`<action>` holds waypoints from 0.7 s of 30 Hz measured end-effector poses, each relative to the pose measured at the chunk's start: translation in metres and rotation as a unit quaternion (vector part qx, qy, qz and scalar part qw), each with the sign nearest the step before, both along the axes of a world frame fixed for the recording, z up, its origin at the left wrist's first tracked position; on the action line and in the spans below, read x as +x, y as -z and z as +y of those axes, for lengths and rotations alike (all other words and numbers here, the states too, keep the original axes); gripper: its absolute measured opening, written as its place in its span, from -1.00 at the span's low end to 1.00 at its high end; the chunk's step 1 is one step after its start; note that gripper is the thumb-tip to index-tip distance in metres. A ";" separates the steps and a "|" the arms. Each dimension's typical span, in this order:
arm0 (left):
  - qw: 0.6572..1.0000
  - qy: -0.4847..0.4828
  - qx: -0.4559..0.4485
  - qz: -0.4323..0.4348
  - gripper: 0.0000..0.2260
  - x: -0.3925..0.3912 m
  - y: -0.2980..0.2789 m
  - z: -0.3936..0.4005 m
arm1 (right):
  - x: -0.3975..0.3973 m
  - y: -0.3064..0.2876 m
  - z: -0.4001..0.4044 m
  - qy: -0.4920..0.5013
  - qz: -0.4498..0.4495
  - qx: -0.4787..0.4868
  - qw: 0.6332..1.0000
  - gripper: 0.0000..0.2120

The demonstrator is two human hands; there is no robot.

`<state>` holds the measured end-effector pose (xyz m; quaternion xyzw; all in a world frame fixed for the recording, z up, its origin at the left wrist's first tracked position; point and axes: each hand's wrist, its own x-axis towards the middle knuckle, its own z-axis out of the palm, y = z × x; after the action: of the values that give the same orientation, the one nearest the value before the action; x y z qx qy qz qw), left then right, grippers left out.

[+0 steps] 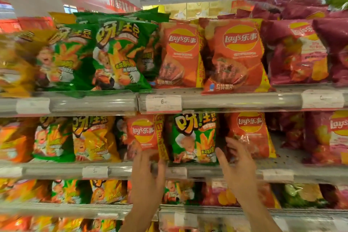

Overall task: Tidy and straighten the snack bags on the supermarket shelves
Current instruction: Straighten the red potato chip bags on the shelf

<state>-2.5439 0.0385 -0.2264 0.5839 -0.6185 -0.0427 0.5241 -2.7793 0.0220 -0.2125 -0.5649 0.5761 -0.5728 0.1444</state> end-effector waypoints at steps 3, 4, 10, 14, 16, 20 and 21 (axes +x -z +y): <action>1.000 0.007 -0.015 0.014 -0.84 0.035 -0.003 -0.004 | 0.028 0.001 -0.003 -0.030 -0.039 0.023 0.999 -0.42; 1.000 0.012 -0.023 0.017 -0.85 0.043 -0.005 -0.004 | 0.035 0.001 -0.005 -0.028 -0.044 0.027 0.998 -0.37; 0.998 0.054 -0.030 0.026 -0.82 0.075 -0.010 -0.019 | 0.056 0.004 -0.009 -0.002 -0.068 0.026 0.997 -0.35; 0.996 0.066 0.036 0.046 -0.61 0.080 -0.015 -0.028 | 0.056 0.002 -0.008 0.000 -0.073 0.063 0.995 -0.29; 0.993 0.077 0.061 0.072 -0.41 0.079 -0.019 -0.036 | 0.054 -0.005 -0.011 -0.009 -0.049 0.088 0.995 -0.34; 0.982 0.104 0.101 0.122 -0.23 0.078 -0.030 -0.059 | 0.047 -0.019 -0.027 -0.084 -0.070 0.178 0.978 -0.46; 0.979 0.108 0.114 0.132 -0.19 0.079 -0.032 -0.064 | 0.044 -0.021 -0.031 -0.111 -0.103 0.191 0.970 -0.48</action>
<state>-2.4652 -0.0258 -0.1942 0.5588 -0.5943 -0.2458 0.5236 -2.7349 -0.0094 -0.1910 -0.5255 0.5904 -0.4879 0.3705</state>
